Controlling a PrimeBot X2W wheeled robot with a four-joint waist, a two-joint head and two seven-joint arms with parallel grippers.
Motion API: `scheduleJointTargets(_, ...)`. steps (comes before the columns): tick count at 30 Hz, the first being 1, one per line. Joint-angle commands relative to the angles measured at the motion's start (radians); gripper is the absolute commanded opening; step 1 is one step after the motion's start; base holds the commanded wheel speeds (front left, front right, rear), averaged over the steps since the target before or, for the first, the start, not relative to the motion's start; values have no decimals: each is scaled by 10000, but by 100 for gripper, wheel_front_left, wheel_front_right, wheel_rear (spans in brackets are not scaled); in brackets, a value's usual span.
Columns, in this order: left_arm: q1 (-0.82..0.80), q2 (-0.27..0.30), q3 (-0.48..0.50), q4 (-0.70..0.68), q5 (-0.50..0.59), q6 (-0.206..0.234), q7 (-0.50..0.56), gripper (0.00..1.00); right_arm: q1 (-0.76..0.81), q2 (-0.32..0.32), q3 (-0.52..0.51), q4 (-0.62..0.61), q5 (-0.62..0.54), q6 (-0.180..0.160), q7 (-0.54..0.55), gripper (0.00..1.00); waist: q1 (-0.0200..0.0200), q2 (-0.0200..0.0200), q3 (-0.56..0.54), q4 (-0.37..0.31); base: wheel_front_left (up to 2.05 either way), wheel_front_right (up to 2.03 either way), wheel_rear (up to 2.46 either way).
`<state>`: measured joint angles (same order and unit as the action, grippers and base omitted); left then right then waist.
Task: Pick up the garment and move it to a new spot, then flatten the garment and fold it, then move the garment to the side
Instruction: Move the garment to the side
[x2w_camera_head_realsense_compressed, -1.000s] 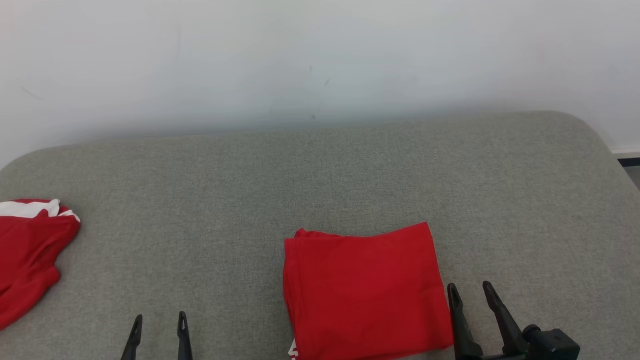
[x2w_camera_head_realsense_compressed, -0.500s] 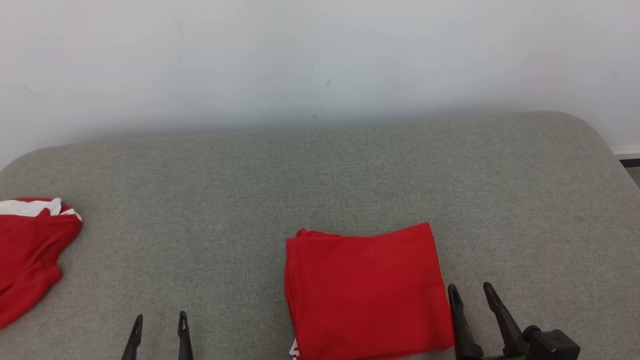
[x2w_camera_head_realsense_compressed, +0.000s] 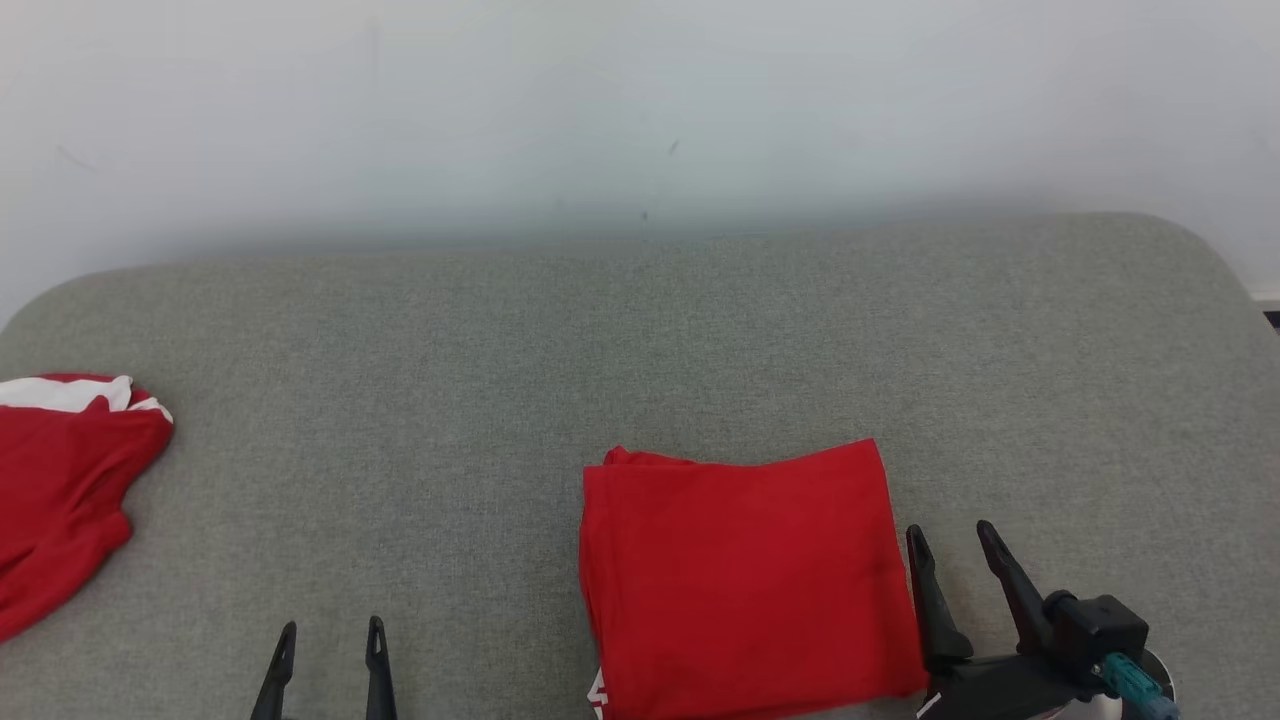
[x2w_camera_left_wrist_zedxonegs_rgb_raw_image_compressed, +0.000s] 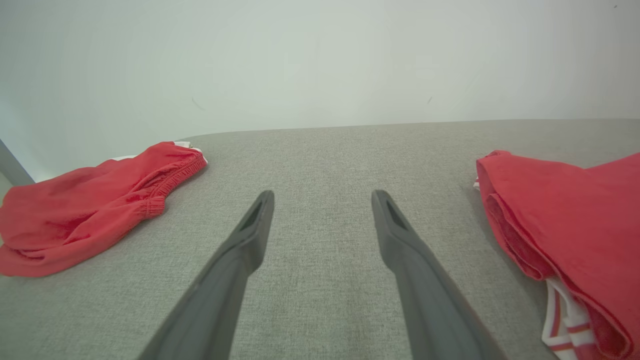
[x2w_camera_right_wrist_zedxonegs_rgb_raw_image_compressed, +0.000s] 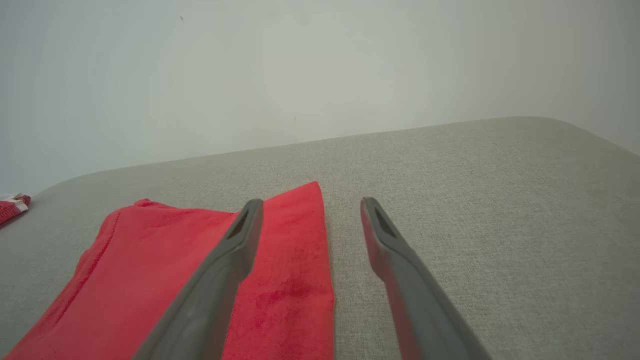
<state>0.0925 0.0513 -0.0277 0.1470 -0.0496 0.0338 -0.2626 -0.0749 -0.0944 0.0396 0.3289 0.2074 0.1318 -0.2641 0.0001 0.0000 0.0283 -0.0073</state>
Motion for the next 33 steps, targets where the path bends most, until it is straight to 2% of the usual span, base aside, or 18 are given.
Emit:
scheduleJointTargets(1,-144,-16,-44,-43,-12,-30,-31,100,-268,-92,4,341,-69,-26,1,100,-1,0,205,132,0,0,0)
scheduleJointTargets(12,-676,-15,-196,2,-55,-19,-31,100,-2020,-581,762,3498,361,-26,1,100,-1,0,1128,619,0,0,0)
scheduleJointTargets(18,-754,-16,-253,-25,-132,43,-31,100,-2149,-528,1098,4197,594,-26,18,100,-1,0,1256,649,0,0,0)
scheduleJointTargets(19,-759,-16,-275,-24,-138,59,-31,100,-2138,-505,1229,4277,700,-25,34,85,-1,0,1271,641,0,0,0)
scheduleJointTargets(20,-772,-16,-297,-13,-144,73,-31,100,-2148,-484,1357,4343,811,-25,43,47,-1,0,1277,628,0,0,0)
scheduleJointTargets(21,-787,-15,-314,3,-159,84,-31,100,-2147,-487,1484,4371,876,-25,44,25,-1,0,1276,615,0,0,0)
scheduleJointTargets(22,-811,-15,-349,18,-175,96,-31,100,-2160,-509,1619,4408,965,-25,46,8,-1,0,1275,605,0,0,0)
scheduleJointTargets(23,-812,-15,-379,28,-185,86,-31,100,-2191,-541,1707,4441,1056,-26,49,0,-1,0,1274,599,0,0,0)
scheduleJointTargets(33,-1020,-16,-602,-85,-374,186,-31,100,-3850,-1379,2275,4230,1466,-26,2,0,-1,0,1556,605,0,0,0)
